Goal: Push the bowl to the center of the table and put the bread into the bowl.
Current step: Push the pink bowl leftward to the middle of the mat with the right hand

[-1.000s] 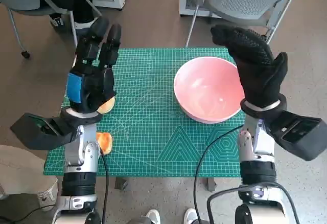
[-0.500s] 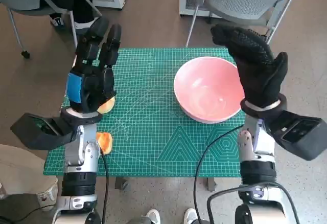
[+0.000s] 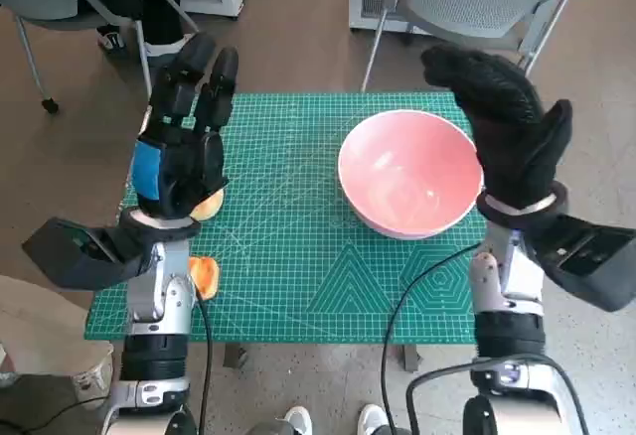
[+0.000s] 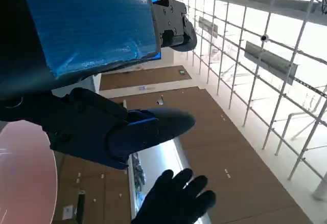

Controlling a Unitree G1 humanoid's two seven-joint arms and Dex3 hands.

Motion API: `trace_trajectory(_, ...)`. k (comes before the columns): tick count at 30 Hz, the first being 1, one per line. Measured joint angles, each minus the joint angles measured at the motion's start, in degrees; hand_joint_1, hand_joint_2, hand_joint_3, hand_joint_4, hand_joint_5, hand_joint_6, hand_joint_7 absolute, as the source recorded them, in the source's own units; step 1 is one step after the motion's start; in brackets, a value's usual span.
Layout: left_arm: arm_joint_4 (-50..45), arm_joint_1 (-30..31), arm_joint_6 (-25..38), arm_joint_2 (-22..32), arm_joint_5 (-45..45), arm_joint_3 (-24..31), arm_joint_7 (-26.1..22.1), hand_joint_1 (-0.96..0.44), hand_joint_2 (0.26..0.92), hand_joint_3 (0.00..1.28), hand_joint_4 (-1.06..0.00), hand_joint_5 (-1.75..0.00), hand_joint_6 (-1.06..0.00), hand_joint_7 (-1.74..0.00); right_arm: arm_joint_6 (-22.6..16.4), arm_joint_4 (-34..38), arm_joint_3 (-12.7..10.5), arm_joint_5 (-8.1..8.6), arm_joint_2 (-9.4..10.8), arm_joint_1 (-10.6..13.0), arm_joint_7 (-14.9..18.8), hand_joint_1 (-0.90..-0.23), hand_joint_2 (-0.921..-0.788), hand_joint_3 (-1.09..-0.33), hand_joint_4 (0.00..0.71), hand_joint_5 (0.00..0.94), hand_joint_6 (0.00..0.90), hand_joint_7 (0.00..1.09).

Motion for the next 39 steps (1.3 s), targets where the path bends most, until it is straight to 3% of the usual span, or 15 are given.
trace_trajectory(5,0.0,0.0,0.0,-0.2,0.0,-0.1,0.0,-0.62,0.921,0.56,-0.11,-0.01,0.00,-0.53,-1.3,9.2,-2.9,-0.06,-3.0,-3.0,0.6,-0.676,-0.921,-0.895,0.127,0.002,0.068,0.33)
trace_trajectory(8,0.0,0.0,0.0,-0.3,0.0,-0.1,0.0,-0.62,0.921,0.56,-0.11,-0.01,0.00,-0.53,-3.2,15.4,-4.4,-1.24,-5.2,-5.2,-1.3,-0.677,-0.921,-0.904,0.104,0.000,0.058,0.32)
trace_trajectory(15,0.0,0.0,-0.1,-0.7,0.0,-0.1,0.0,-0.62,0.921,0.55,-0.11,-0.01,0.00,-0.53,-5.4,28.8,-5.4,-7.89,-9.5,-10.3,-14.5,-0.667,-0.921,-0.925,0.035,0.000,0.029,0.29)
trace_trajectory(19,0.1,0.0,-0.2,-0.9,0.0,-0.1,0.0,-0.62,0.921,0.55,-0.12,-0.01,0.00,-0.54,-2.5,34.0,-5.5,-10.18,-11.6,-12.2,-20.2,-0.657,-0.921,-0.947,0.007,-0.001,0.017,0.27)
trace_trajectory(23,0.1,0.0,-0.5,-1.0,0.0,-0.1,0.0,-0.61,0.921,0.55,-0.12,-0.01,0.00,-0.54,2.3,37.0,-5.7,-11.42,-13.2,-13.4,-23.3,-0.653,-0.921,-0.967,0.001,-0.001,0.011,0.25)
trace_trajectory(29,0.1,0.0,-0.6,-1.0,0.0,0.1,0.2,-0.60,0.921,0.56,-0.12,-0.01,0.00,-0.54,10.3,39.4,-6.4,-11.99,-14.6,-13.7,-25.4,-0.682,-0.921,-0.969,-0.001,-0.001,0.003,0.22)
trace_trajectory(39,0.0,0.0,-1.0,-1.2,0.1,0.2,0.6,-0.60,0.921,0.57,-0.11,0.00,0.00,-0.53,19.9,40.7,-8.6,-12.33,-14.3,-13.6,-26.8,-0.678,-0.921,-0.976,-0.001,-0.001,0.001,0.17)
